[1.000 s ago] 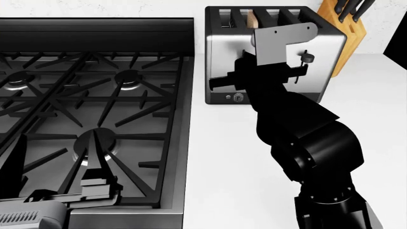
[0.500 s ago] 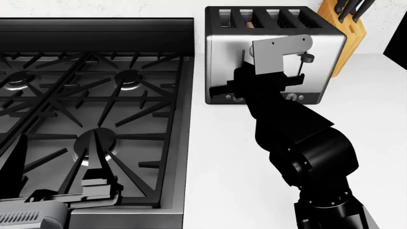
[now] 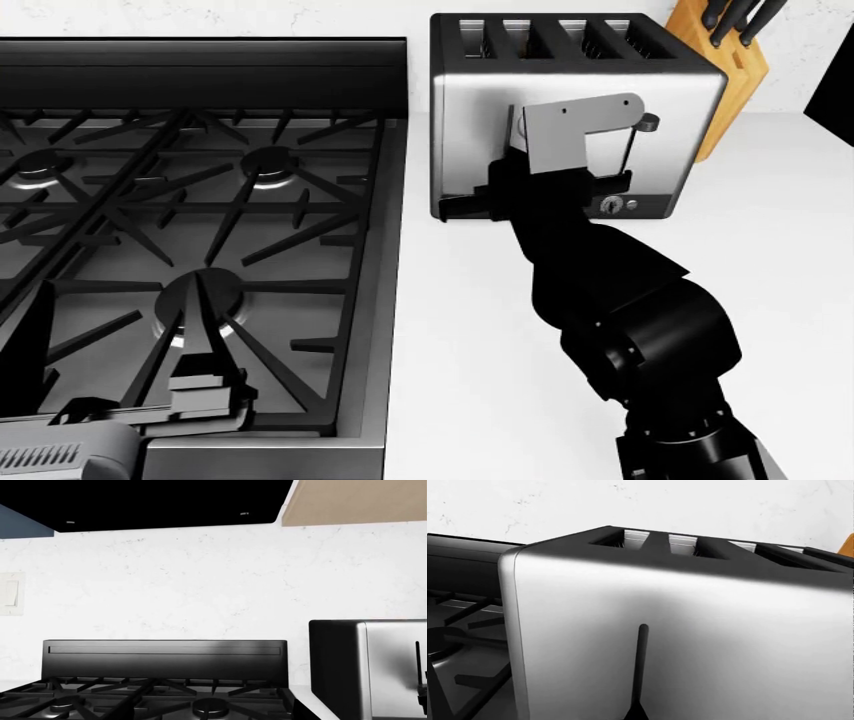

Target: Push down the lever of the toaster to turn it on.

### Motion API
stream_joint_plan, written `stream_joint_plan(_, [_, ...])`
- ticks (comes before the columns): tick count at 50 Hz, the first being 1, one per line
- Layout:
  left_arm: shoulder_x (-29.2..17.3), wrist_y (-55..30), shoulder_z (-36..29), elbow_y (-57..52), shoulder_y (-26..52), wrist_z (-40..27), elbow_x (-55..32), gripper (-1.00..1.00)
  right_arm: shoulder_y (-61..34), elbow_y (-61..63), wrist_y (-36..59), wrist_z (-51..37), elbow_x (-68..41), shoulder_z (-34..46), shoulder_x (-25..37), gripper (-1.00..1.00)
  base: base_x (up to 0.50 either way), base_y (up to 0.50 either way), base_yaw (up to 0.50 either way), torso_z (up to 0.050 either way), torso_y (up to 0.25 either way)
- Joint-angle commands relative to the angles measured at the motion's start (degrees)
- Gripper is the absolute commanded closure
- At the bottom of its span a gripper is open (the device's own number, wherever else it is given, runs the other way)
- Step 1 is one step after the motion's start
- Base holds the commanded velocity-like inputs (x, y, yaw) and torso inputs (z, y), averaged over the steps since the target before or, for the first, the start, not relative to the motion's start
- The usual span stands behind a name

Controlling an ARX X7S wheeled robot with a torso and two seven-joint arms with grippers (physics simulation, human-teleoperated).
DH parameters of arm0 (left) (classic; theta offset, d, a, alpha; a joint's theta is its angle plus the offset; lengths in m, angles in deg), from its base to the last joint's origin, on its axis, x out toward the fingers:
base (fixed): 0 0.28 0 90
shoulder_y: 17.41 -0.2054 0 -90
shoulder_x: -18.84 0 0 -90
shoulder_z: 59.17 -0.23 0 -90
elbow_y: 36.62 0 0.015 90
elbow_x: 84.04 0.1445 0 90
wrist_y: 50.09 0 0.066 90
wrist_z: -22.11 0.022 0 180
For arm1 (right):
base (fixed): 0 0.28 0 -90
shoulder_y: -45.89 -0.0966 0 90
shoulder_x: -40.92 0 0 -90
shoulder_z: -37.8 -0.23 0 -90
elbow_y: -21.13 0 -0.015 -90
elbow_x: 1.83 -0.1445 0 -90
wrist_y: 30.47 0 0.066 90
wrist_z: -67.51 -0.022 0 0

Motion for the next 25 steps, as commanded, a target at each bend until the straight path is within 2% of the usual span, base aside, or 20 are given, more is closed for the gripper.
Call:
stream_joint_plan(1, [-0.18,0.14,0.06,0.03,0.03,-0.08,-0.11,-1.00,0.80,-1.44,0.29,-0.27,-0.40,0.71,0.42,1.00,0.00,0.00,0.00,0.000,0.000])
stream_joint_plan(25, [-0.51,0.07,0.02,-0.17,0.26,-0.45,-0.32,-1.00,1.14,-3.13,0.16,-0.49,-1.13,1.43,0.80,1.00,0.00,0.00,0.00,-0.001,0.000])
